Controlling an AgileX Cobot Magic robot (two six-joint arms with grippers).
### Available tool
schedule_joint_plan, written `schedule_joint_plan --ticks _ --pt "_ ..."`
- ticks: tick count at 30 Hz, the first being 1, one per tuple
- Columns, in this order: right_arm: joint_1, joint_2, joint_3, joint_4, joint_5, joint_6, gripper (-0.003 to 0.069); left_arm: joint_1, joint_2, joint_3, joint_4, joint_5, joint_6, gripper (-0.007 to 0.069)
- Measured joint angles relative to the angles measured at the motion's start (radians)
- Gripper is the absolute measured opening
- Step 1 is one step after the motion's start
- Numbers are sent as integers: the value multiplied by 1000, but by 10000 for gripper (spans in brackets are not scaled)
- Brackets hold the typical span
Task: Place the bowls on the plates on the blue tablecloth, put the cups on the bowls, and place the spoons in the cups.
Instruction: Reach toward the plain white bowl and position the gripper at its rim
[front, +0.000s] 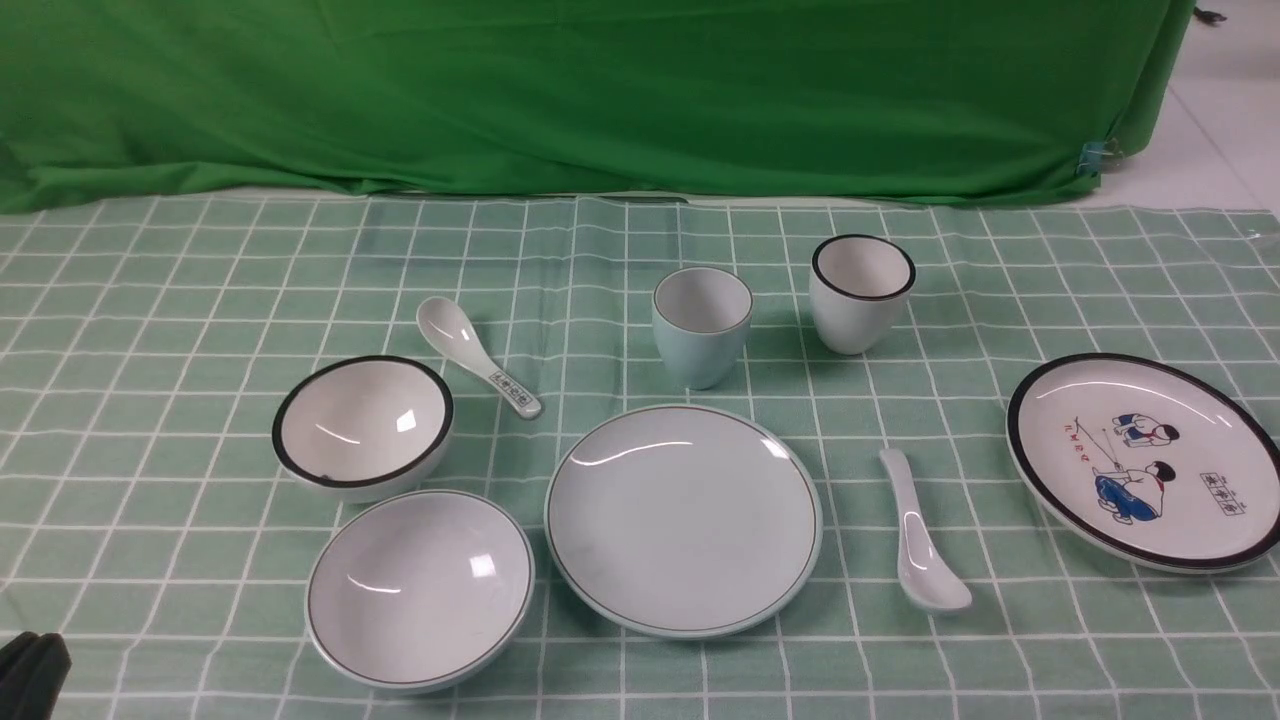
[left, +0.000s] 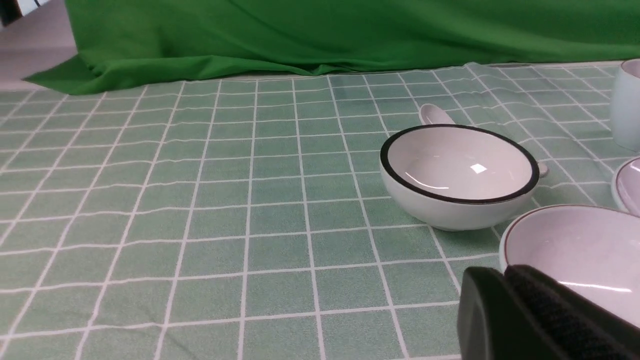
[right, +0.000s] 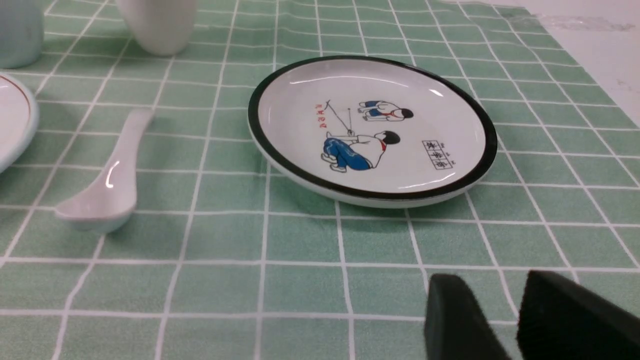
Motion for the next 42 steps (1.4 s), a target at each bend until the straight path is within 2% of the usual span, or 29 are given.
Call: schedule_joint_plan --ticks 3,5,8,10,14,16,18,21,23,25,27,29,31,34,36,38,42 --pt "0 0 0 0 0 0 242 0 0 0 -30 -48 -11 17" --pt "0 0 0 0 0 0 242 0 0 0 -119 -121 -40 17" --pt "0 0 0 0 -1 0 242 0 0 0 -316 -271 -108 17" --pt "0 0 0 7 -9 14 242 0 0 0 -362 -366 -131 17" --pt "0 0 0 186 -155 232 242 0 0 0 -382 -696 -323 17" --pt "0 0 0 231 -235 317 242 0 -1 -16 -389 -756 -419 17" --pt "0 0 0 257 -299 377 242 0 -1 -70 -393 -739 -474 17" --pt "0 0 0 273 -407 414 242 0 38 -251 -369 -591 -504 17" --pt "0 0 0 278 -446 421 242 0 112 -416 -299 -366 -481 17" --pt "0 0 0 279 -469 427 242 0 170 -513 -246 -225 -460 17" --pt "0 0 0 281 -503 433 242 0 352 -712 -129 103 -438 17" --pt "0 0 0 281 -530 434 242 0 505 -848 -84 354 -425 17" --pt "0 0 0 282 -558 445 242 0 656 -927 -79 575 -369 17" --pt "7 0 -6 253 -575 510 236 0 897 -961 -134 771 -217 15" --pt "42 3 -120 157 -323 536 167 0 1024 -957 -153 826 -175 6" --pt "80 42 -256 123 -110 473 81 0 1097 -957 -160 829 -146 2" --pt "166 201 -492 130 225 344 33 0 1166 -957 -169 807 -121 1"
